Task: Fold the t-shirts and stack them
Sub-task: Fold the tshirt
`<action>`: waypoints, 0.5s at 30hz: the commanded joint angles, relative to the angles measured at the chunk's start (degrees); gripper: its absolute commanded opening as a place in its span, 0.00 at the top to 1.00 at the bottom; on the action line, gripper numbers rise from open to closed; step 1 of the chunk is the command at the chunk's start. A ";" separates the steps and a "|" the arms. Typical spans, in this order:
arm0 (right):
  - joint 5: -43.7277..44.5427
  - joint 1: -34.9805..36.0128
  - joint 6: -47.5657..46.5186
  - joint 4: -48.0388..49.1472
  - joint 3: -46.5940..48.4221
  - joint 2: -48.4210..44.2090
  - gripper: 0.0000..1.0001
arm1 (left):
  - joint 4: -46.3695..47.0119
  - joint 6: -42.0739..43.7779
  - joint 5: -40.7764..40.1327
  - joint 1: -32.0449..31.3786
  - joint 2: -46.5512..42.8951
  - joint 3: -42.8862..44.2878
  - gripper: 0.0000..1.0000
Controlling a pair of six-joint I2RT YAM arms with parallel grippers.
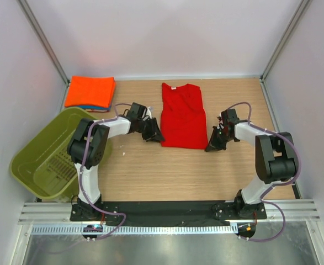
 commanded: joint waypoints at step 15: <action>2.19 -0.20 7.43 0.71 -13.60 -9.76 0.96 | -6.19 -5.50 -7.55 -3.11 -8.37 -9.56 1.00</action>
